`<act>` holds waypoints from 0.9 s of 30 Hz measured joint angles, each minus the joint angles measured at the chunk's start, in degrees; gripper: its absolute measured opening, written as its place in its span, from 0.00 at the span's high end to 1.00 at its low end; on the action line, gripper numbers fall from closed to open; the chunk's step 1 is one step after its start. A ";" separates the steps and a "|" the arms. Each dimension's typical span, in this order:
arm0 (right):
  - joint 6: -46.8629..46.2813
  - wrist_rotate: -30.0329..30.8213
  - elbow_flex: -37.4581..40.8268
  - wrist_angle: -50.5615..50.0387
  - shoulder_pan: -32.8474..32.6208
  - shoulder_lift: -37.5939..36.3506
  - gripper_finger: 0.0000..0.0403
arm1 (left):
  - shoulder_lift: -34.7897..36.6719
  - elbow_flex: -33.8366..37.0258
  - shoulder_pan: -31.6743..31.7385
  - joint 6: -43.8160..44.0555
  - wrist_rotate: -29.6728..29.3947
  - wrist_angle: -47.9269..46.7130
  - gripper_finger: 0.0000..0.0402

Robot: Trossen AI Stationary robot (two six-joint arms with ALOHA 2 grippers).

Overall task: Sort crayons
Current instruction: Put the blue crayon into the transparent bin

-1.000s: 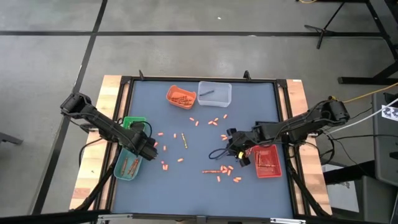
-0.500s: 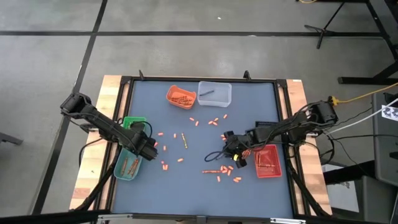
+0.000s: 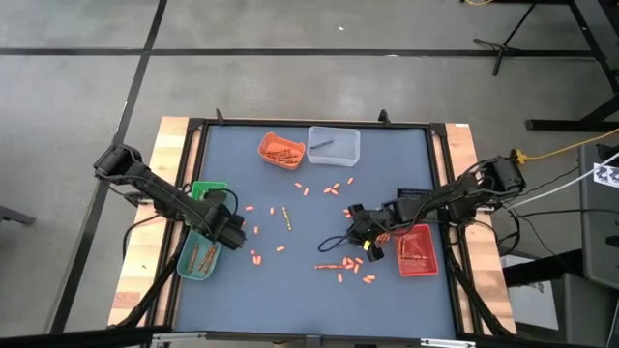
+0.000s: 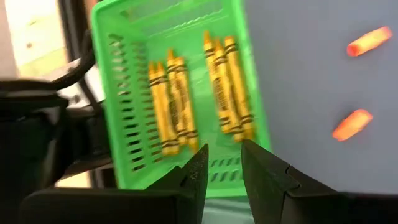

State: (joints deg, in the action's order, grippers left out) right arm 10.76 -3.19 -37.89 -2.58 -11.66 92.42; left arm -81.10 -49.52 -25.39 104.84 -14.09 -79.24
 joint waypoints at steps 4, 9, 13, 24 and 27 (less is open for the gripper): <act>0.00 0.04 -0.09 0.00 0.00 0.02 0.95 | 0.00 0.00 0.01 0.00 -3.49 3.19 0.80; 0.40 1.32 -2.22 -1.02 0.07 0.24 0.92 | 0.00 0.00 0.02 0.00 -6.69 6.69 0.80; 4.80 7.76 -6.22 -1.72 0.13 0.20 0.93 | 0.00 0.00 0.00 0.00 -7.91 9.14 0.80; 18.83 23.21 -16.84 -4.93 8.45 0.09 0.95 | 0.00 -0.02 -0.02 -0.02 -11.44 15.35 0.80; 19.88 23.64 -17.92 -4.87 13.16 0.09 0.94 | 0.00 -0.02 -0.02 -1.04 -13.61 17.34 0.80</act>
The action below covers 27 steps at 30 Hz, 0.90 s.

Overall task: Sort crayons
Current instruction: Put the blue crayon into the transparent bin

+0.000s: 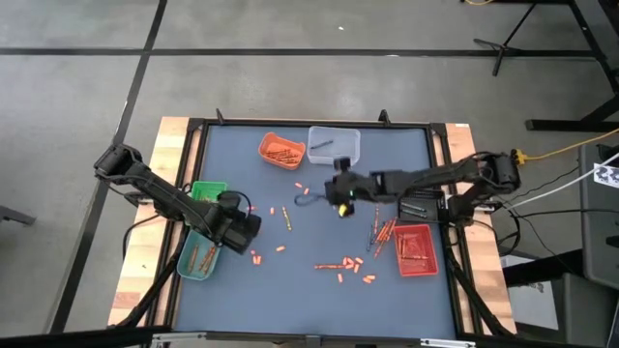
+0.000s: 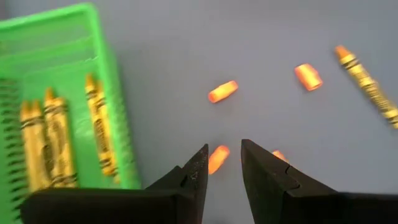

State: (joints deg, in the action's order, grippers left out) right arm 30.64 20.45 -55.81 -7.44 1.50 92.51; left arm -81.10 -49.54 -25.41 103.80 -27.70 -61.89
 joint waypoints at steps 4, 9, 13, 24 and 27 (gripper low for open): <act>0.12 -0.53 -0.17 0.09 6.43 0.00 0.94 | 0.00 0.00 0.00 -3.03 -4.33 4.34 0.80; 0.66 -2.89 -0.17 0.15 13.53 0.00 0.94 | 0.00 0.00 0.00 -8.22 -12.40 11.63 0.80; 2.94 -7.41 -0.17 0.56 18.08 0.00 0.94 | 0.00 0.00 0.00 -13.82 -18.02 19.06 0.80; 3.07 -10.06 -0.17 0.98 23.49 -0.04 0.94 | -3.46 -0.02 0.46 -44.80 -24.37 52.57 0.80; 3.07 -10.16 -0.17 1.22 23.82 -0.04 0.93 | -6.50 -0.03 0.60 -53.28 -23.30 62.31 0.80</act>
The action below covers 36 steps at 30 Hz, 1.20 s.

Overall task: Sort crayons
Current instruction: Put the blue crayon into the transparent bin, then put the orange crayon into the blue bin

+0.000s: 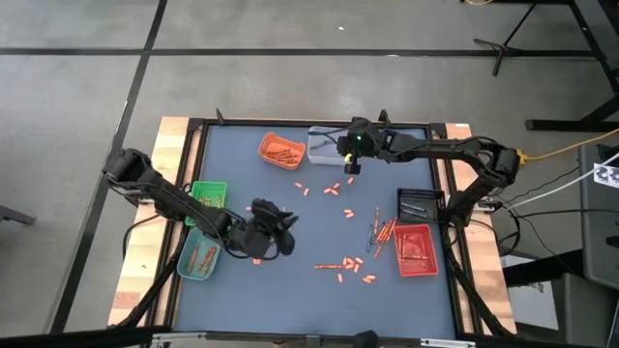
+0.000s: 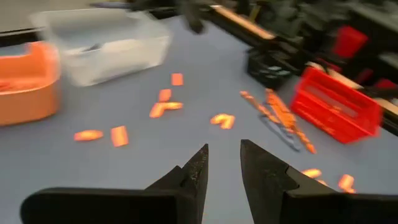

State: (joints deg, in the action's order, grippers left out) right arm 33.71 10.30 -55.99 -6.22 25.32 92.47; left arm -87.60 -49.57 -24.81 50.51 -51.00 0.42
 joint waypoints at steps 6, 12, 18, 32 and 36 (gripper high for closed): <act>0.01 0.18 0.00 0.19 -0.13 -0.02 0.82 | -6.87 -0.01 0.01 -11.06 5.84 17.08 0.80; 0.02 0.23 0.00 0.20 -0.15 -0.04 0.69 | -13.60 0.01 -0.01 -15.05 11.99 28.59 0.80; -0.03 0.26 0.00 0.16 -0.15 -0.04 0.65 | -20.64 -0.27 -0.33 -15.25 17.94 36.29 0.80; -0.73 0.16 0.00 0.07 -0.15 -0.04 0.65 | -35.37 -10.52 -2.85 -32.53 19.27 38.14 0.80; -0.79 -0.01 0.00 0.05 -0.15 -0.04 0.65 | -36.88 -11.73 -2.87 -33.60 19.19 37.52 0.80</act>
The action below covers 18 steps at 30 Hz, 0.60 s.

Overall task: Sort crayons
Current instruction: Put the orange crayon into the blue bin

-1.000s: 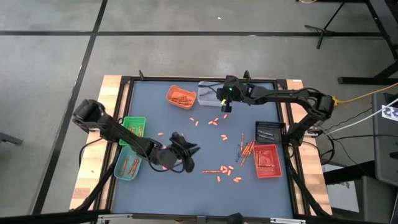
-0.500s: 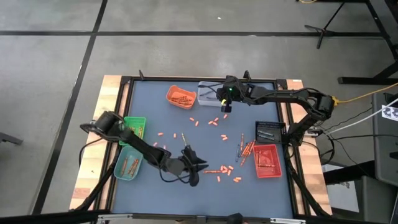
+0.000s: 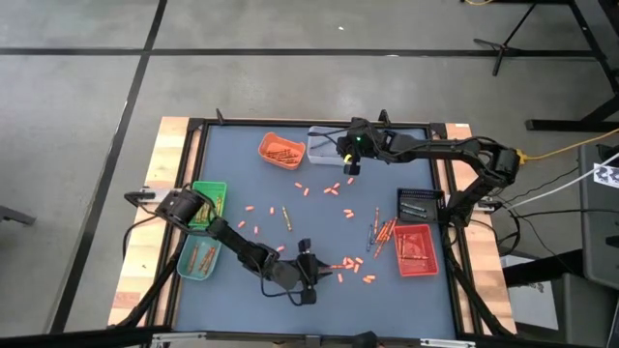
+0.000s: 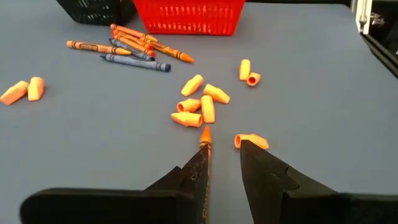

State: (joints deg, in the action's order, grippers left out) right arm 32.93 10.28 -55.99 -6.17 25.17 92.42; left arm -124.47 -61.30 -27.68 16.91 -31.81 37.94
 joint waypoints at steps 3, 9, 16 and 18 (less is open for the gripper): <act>-0.05 -0.46 0.00 -0.07 0.00 0.00 0.65 | 0.03 -0.04 0.12 0.43 -0.04 -1.56 0.80; -0.26 -0.46 0.00 -0.13 -0.02 0.00 0.65 | 0.03 -0.01 0.17 1.64 -0.07 -7.03 0.80; -3.53 -0.68 0.00 -0.41 -0.09 0.00 0.65 | 0.14 -0.08 0.28 8.47 -0.14 -12.66 0.80; -4.58 -0.95 0.00 -0.43 -0.09 0.00 0.65 | 0.14 -0.10 0.26 8.58 -0.14 -12.86 0.81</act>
State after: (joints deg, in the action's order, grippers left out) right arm 28.34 9.34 -55.99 -6.60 25.08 92.42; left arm -124.33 -61.41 -27.42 25.50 -31.94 25.08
